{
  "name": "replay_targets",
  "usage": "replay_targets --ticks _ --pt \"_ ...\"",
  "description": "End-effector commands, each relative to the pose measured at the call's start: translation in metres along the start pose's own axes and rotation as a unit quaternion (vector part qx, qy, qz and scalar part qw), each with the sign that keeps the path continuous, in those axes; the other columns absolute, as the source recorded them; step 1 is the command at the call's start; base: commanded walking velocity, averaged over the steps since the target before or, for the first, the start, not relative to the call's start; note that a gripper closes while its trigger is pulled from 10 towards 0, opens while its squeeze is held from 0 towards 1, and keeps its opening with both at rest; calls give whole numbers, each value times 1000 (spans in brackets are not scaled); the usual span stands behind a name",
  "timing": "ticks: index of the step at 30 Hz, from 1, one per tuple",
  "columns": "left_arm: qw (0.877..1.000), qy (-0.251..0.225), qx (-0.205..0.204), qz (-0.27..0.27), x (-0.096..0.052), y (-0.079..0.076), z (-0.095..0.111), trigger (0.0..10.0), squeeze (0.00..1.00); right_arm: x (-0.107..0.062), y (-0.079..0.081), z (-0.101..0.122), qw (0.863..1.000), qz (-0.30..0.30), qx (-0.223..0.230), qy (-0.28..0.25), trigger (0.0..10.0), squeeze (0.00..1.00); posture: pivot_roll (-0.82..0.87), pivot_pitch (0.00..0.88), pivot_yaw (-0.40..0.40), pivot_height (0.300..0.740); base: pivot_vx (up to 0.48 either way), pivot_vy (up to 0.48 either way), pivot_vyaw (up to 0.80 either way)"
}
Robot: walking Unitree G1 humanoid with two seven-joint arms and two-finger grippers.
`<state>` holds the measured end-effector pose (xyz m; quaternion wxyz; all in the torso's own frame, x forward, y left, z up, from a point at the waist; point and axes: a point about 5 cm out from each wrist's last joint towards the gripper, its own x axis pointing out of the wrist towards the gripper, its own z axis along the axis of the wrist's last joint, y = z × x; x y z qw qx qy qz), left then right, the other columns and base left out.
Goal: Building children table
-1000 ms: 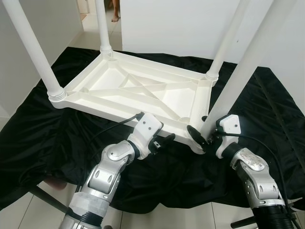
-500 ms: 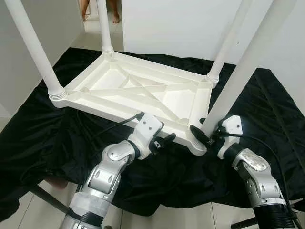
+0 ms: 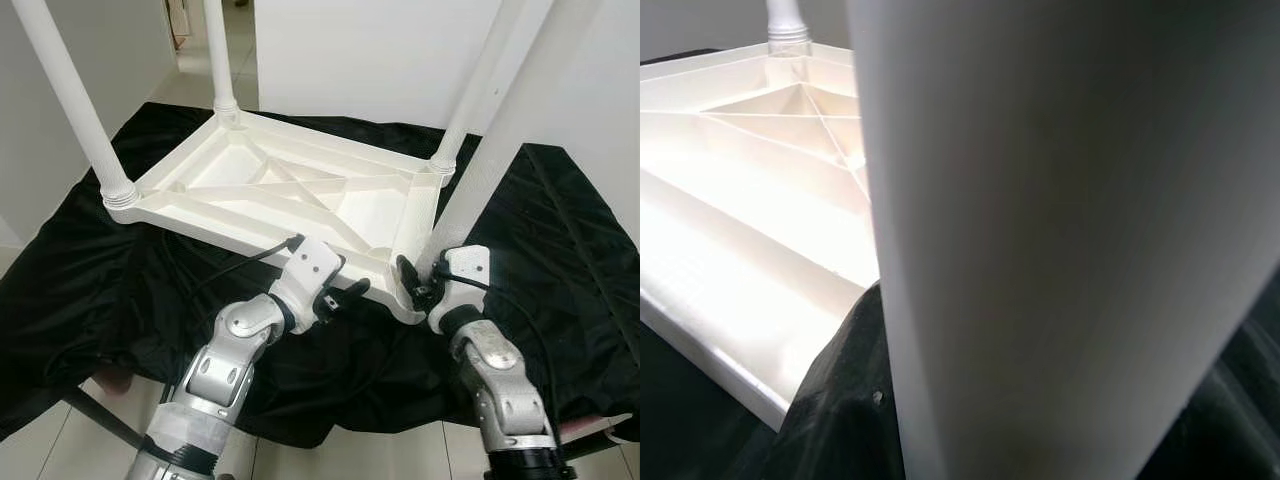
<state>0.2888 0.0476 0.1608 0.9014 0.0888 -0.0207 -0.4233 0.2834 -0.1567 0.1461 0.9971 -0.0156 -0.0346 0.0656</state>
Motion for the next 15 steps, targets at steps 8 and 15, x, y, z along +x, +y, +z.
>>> replay_targets --ticks 8,15 --pt "1000 10 3 22 2 1 -3 10000 0 -9 9 -9 981 -191 36 17 10000 0 -21 31 -21 740 0 0 0" --pt "1000 12 5 26 1 2 -4 10000 0 -9 17 -5 981 -183 57 10 10000 0 -14 46 -28 740 0 0 0"
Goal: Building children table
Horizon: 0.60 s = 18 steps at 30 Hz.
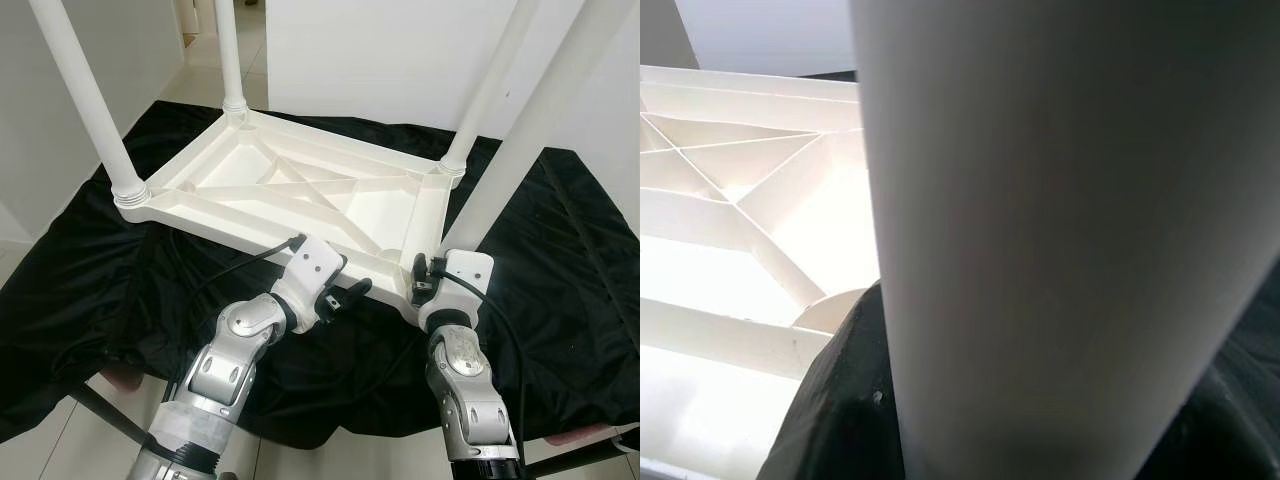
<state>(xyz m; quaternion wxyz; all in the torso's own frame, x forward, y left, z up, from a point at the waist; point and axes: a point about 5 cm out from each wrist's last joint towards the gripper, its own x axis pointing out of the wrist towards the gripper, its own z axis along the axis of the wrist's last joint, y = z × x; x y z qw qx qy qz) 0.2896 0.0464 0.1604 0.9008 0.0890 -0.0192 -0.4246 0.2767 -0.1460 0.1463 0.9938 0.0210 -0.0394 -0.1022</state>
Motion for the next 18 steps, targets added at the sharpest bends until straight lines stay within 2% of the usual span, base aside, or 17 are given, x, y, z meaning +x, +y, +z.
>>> replay_targets --ticks 1,2,3,4,13,15,16,17,18 --pt "1000 11 5 28 -1 2 -4 10000 0 -6 3 -6 999 -16 24 18 10000 0 -14 46 -28 740 0 0 0" --pt "999 11 5 31 -1 3 -4 10000 0 -5 4 -5 1000 -13 24 14 10000 902 -14 46 -28 740 0 0 0" --pt "999 11 5 31 -1 3 -4 10000 0 -5 4 -5 1000 -13 24 14 10000 902 -14 46 -28 740 0 0 0" --pt "999 11 5 33 -1 3 -4 10000 0 -5 4 -3 1000 -13 25 10 10000 1000 -12 51 -31 740 0 0 0" --pt "999 11 3 39 -1 4 -3 10000 0 -5 -4 3 999 -17 30 -2 10000 1000 -8 63 -39 740 0 0 0" --pt "999 11 3 42 -2 5 -3 10000 0 -4 -8 3 999 8 32 1 10000 1000 -8 63 -39 740 0 0 0" --pt "999 11 2 43 -2 6 -3 10000 0 -3 -9 1 998 46 37 6 10000 0 -8 63 -39 740 0 0 0" --pt "999 11 2 43 -2 6 -3 10000 0 -3 -9 1 998 46 37 6 10000 0 -8 63 -39 740 0 0 0" --pt "999 12 2 45 -2 7 -4 10000 0 -2 -11 0 996 75 38 5 10000 0 -21 66 -33 740 0 0 0"
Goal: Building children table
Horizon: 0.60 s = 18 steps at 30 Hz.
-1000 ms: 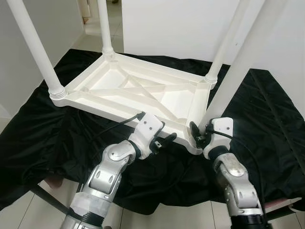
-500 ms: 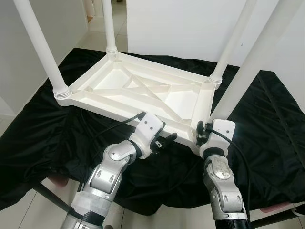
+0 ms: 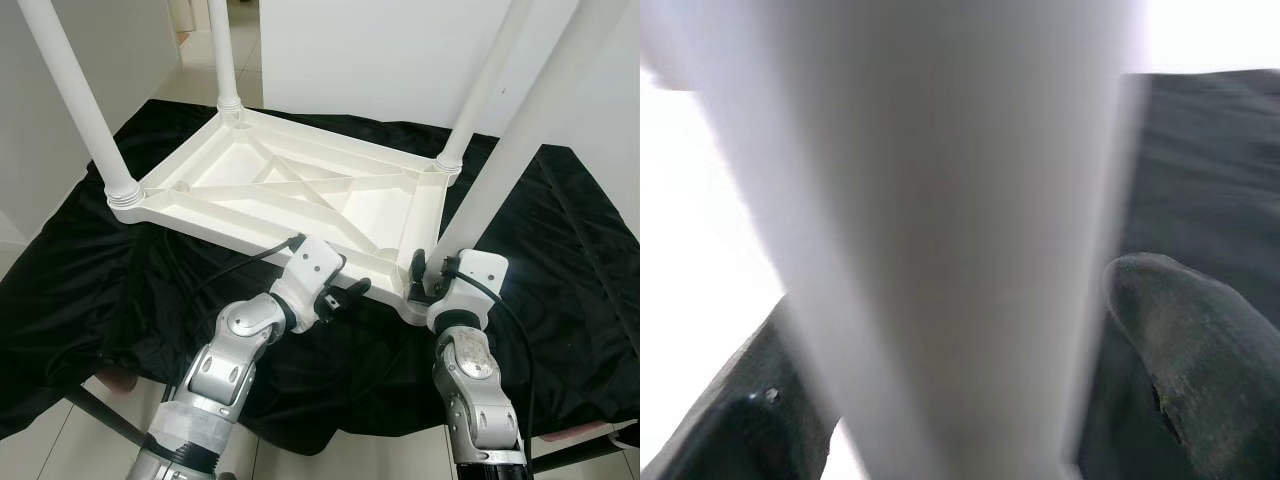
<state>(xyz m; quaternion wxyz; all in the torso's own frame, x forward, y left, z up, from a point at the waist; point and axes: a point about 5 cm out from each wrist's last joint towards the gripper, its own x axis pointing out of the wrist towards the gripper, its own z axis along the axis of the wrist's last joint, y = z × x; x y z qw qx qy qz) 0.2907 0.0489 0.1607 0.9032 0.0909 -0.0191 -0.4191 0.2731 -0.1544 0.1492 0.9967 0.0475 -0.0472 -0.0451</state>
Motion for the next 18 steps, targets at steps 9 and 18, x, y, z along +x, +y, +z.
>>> replay_targets --ticks 9,18 --pt "999 8 0 34 3 3 -1 10000 0 2 -5 -9 983 178 -42 18 10000 0 -26 63 -18 740 0 0 0" --pt "999 6 5 31 4 6 1 10000 0 18 -33 -3 952 290 -93 30 10000 0 -27 60 -13 740 0 0 0"
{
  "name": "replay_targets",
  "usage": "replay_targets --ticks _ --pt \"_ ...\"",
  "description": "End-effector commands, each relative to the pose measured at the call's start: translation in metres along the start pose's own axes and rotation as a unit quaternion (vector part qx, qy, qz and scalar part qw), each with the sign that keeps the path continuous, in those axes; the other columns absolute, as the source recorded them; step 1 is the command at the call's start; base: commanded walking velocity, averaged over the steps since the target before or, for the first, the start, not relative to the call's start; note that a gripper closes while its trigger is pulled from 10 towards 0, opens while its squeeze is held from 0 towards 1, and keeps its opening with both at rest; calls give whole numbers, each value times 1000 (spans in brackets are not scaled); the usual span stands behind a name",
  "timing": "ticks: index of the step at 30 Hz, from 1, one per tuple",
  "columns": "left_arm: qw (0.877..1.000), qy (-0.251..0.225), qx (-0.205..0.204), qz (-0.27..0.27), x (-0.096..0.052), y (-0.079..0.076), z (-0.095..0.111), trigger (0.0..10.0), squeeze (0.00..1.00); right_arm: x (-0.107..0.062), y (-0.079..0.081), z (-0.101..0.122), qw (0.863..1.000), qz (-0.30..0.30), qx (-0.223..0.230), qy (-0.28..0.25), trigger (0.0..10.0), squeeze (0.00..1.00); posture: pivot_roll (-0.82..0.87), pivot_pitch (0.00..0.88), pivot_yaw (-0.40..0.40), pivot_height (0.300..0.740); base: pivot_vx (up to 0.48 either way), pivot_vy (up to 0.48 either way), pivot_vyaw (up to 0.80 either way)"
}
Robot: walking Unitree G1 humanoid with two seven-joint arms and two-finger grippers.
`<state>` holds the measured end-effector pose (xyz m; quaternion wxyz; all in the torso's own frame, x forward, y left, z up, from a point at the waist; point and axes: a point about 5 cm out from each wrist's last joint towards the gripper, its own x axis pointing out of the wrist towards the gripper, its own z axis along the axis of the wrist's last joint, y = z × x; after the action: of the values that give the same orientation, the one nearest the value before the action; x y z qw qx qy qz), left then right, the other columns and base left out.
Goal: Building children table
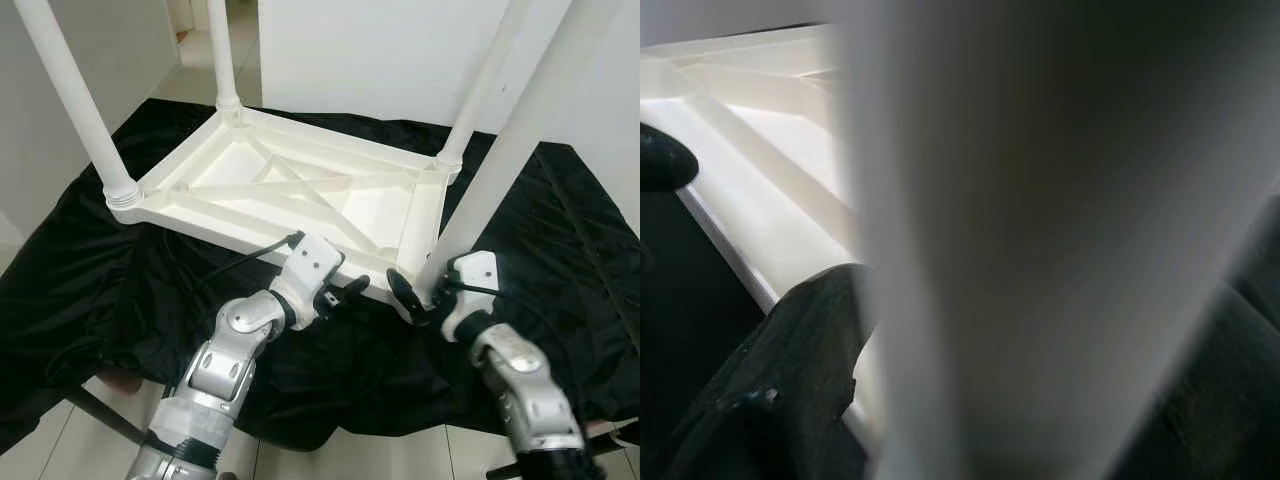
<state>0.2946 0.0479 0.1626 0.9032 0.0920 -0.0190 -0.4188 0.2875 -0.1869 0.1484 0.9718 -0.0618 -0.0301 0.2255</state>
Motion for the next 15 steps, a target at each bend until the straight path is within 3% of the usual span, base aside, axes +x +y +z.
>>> replay_targets --ticks 1,10,11,12,13,15 --pt "1000 5 3 30 2 3 -1 10000 0 1 -3 -4 1000 29 -6 6 10000 0 -26 58 -12 740 0 0 0" --pt "1000 7 12 24 2 1 -1 10000 0 13 -10 -7 996 86 -23 18 9804 0 -20 54 -14 740 0 0 0" --pt "1000 7 14 23 3 1 -1 10000 0 16 -11 -7 995 99 -22 18 4431 0 -21 47 -11 740 0 0 0" --pt "1000 7 14 23 3 1 -1 10000 0 16 -11 -7 995 99 -22 18 4431 0 -21 47 -11 740 0 0 0" --pt "1000 6 16 22 4 1 -1 10000 0 19 -10 -7 994 110 -23 18 0 0 -21 46 -12 740 0 0 0" --pt "1000 4 16 20 5 0 1 10000 0 21 -12 -9 992 120 -23 19 0 0 -22 42 -12 740 0 0 0"
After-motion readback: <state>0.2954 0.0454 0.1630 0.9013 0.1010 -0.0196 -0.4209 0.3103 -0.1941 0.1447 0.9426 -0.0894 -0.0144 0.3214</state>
